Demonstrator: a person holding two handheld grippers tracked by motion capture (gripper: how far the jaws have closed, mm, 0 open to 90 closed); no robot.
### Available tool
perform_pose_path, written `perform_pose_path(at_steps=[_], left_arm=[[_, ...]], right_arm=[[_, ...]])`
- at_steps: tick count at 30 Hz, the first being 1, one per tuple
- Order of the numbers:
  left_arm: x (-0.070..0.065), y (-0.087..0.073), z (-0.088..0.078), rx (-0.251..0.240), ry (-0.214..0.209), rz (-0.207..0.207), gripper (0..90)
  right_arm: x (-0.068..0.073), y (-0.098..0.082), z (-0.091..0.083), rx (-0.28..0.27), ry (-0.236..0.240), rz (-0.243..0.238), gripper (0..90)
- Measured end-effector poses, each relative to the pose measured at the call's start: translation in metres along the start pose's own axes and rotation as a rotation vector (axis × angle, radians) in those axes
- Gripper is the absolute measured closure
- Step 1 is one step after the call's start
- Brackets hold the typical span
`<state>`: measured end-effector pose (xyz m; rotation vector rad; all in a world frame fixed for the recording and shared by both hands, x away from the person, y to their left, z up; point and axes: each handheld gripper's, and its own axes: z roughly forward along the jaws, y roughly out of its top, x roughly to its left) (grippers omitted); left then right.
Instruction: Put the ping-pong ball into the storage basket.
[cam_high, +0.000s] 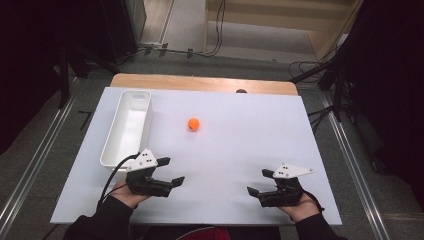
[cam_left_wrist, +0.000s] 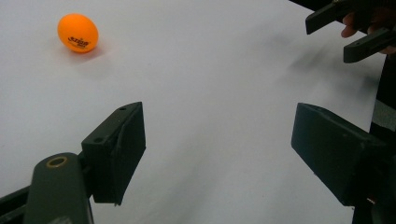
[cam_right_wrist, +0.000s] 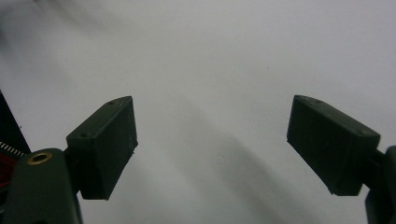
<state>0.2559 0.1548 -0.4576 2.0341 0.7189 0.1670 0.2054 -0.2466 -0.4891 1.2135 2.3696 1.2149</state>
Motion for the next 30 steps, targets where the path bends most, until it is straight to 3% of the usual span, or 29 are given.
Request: perform_pose_path(at_steps=[8,30], left_arm=[[0.000,0.005,0.006,-0.001,0.028,-0.008,18.3],[0.006,0.020,0.021,-0.015,0.046,-0.033,15.1]], right_arm=[[-0.001,0.000,0.000,0.000,0.003,0.003,14.7],[-0.002,0.001,0.001,-0.005,0.006,0.003,14.7]])
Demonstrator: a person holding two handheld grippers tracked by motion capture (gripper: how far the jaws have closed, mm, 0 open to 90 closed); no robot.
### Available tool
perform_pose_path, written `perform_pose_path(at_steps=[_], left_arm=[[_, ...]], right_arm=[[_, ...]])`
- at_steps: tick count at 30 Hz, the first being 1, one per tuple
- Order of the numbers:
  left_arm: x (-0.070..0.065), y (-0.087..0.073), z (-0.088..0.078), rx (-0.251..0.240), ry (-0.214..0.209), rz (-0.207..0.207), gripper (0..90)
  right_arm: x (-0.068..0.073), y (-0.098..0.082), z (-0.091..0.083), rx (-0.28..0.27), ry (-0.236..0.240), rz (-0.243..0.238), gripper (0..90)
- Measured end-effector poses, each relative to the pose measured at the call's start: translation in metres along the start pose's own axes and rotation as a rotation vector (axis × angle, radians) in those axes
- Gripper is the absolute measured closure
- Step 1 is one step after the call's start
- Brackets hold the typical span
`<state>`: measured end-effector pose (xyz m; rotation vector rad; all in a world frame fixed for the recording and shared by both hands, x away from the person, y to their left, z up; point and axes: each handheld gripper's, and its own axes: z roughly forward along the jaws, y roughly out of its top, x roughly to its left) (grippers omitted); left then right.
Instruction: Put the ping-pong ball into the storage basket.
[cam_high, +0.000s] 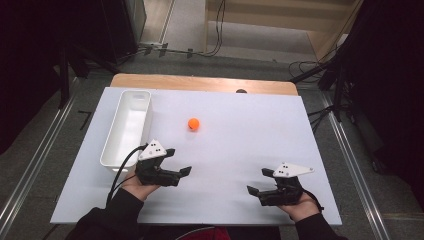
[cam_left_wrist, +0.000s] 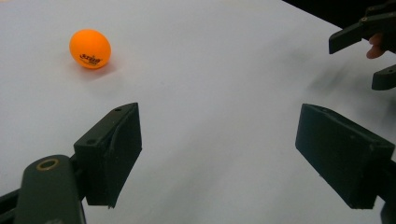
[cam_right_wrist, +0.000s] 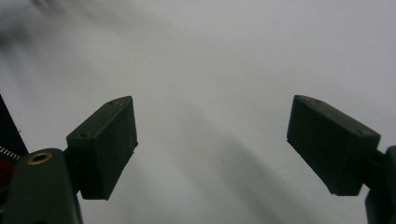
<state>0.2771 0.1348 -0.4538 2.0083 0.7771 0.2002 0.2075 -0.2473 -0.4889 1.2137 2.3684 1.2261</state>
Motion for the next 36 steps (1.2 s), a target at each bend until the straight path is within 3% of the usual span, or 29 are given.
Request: perform_pose_path(at_steps=[10,23,36], left_arm=[[0.004,0.007,0.008,-0.018,0.007,-0.025,15.1],[0.007,0.015,0.015,-0.023,0.012,-0.025,15.1],[0.014,0.020,0.025,-0.029,0.050,-0.022,15.2]], right_arm=[[0.000,0.000,0.000,-0.001,0.000,0.002,14.7],[0.000,0.000,-0.001,-0.009,0.003,0.010,14.7],[0.000,0.000,-0.001,-0.010,0.005,0.010,14.7]])
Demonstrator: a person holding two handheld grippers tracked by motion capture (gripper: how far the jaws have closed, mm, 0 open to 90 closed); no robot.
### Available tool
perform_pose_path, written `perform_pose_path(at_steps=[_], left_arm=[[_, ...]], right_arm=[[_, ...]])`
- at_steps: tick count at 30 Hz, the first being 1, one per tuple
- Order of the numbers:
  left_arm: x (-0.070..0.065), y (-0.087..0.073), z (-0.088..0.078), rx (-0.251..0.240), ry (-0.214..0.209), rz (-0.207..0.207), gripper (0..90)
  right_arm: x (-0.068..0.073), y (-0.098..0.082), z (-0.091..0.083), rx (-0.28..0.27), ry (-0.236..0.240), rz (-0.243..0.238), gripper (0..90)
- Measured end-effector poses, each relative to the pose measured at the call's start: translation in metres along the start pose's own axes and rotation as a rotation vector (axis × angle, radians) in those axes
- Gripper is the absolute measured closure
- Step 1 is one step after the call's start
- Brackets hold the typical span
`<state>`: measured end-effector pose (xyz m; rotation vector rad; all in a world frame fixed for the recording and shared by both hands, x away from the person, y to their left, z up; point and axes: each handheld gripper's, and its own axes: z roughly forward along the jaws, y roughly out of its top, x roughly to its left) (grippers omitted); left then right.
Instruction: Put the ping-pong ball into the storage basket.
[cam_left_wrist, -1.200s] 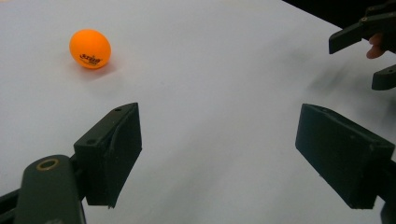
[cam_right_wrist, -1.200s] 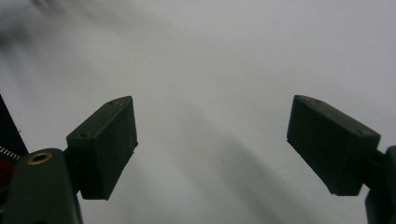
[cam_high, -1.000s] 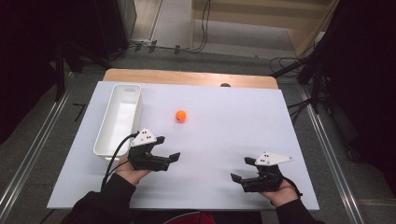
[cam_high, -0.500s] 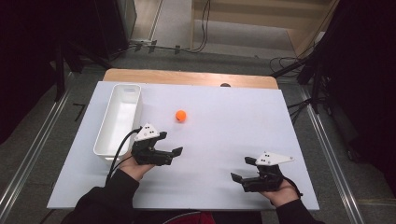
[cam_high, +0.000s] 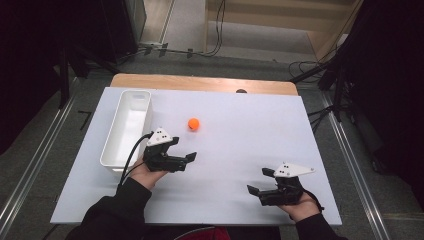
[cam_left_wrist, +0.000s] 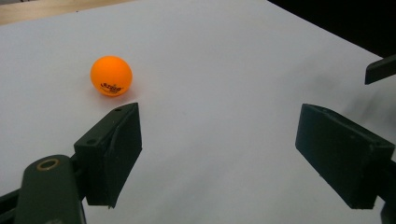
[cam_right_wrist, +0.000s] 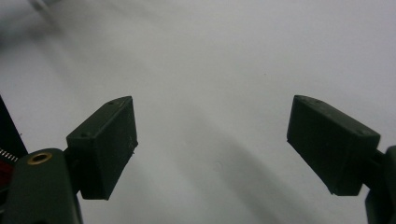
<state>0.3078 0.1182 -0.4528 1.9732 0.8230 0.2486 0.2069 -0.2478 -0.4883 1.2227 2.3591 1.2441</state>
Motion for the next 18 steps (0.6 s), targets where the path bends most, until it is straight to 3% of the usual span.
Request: perform_pose_path(at_steps=[13,18], left_arm=[[0.002,0.005,0.014,0.003,0.045,-0.006,15.2],[0.007,0.009,0.021,-0.004,0.059,-0.029,15.2]], right_arm=[[0.000,0.000,0.000,0.001,0.000,0.001,14.7],[0.000,0.000,0.000,0.001,0.001,0.000,14.7]])
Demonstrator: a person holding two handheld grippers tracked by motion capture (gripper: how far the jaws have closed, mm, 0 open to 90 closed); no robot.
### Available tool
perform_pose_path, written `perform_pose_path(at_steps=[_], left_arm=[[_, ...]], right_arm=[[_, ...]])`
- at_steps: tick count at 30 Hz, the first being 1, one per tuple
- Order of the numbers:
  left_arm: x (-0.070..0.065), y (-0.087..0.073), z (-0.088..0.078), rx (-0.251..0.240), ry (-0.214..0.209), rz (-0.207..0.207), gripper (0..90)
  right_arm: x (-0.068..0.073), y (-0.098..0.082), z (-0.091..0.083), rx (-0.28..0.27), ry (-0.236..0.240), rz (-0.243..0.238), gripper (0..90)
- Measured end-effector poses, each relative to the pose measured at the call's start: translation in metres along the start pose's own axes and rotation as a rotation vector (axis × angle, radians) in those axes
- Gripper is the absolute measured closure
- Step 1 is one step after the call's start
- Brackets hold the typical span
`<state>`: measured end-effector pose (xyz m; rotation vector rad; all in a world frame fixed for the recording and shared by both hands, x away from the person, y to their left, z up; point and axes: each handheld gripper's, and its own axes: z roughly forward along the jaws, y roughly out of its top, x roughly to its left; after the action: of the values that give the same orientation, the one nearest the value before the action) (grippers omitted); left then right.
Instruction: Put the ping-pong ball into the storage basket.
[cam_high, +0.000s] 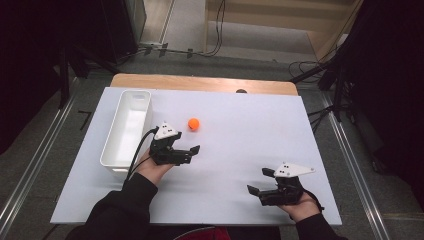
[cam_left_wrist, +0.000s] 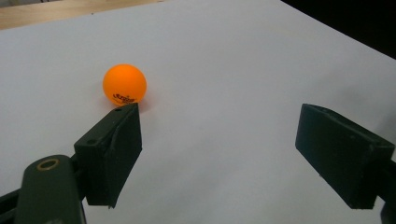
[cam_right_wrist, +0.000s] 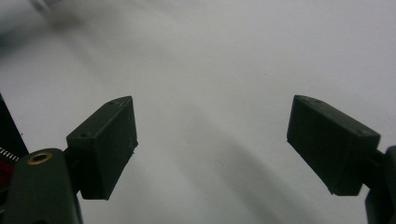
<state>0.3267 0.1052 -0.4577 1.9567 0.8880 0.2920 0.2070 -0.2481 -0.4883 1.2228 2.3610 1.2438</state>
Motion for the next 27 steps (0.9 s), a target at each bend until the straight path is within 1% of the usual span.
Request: perform_pose_path(at_steps=[2,3,4,6,7,8,11,13,15,18,20,25,26,27], left_arm=[[0.001,0.000,0.001,0.003,-0.002,-0.008,15.2],[0.002,0.001,0.004,0.026,0.014,-0.011,15.2],[0.002,0.001,0.004,0.026,0.014,-0.011,15.2],[0.003,0.003,0.007,0.037,0.027,0.003,15.2],[0.003,0.003,0.007,0.037,0.027,0.003,15.2],[0.003,0.004,0.009,0.040,0.030,0.010,15.2],[0.003,0.006,0.010,0.037,0.030,0.012,15.2],[0.004,0.009,0.013,0.036,0.023,0.020,15.2],[0.005,0.009,0.014,0.037,0.022,0.013,15.2],[0.007,0.009,0.016,0.046,0.033,0.013,15.2],[0.008,0.010,0.018,0.054,0.032,0.014,15.2],[0.010,0.014,0.020,0.052,0.034,0.016,15.2],[0.012,0.016,0.021,0.055,0.018,0.022,15.2],[0.012,0.016,0.021,0.055,0.018,0.022,15.2]], right_arm=[[0.000,0.000,0.000,0.000,-0.001,-0.001,14.7],[0.000,0.000,0.000,0.001,-0.001,-0.001,14.7],[0.000,0.000,0.000,0.001,-0.001,-0.001,14.7],[0.000,0.000,0.000,0.000,0.003,-0.003,14.7],[0.000,0.000,0.000,-0.001,0.001,-0.005,14.7],[0.001,0.000,0.000,-0.001,-0.001,0.000,14.7],[0.001,0.000,-0.001,-0.004,-0.002,0.001,14.7],[0.000,0.000,-0.001,-0.003,-0.005,0.003,14.7],[0.001,0.000,-0.001,-0.004,-0.004,0.004,14.7],[0.001,0.000,-0.001,-0.003,-0.004,0.003,14.7],[0.001,0.000,-0.001,-0.003,-0.004,0.002,14.7],[0.001,0.000,0.000,-0.001,0.000,0.002,14.7],[0.001,0.000,0.000,-0.001,-0.002,0.000,14.7],[0.001,0.000,-0.001,-0.001,-0.002,0.000,14.7]])
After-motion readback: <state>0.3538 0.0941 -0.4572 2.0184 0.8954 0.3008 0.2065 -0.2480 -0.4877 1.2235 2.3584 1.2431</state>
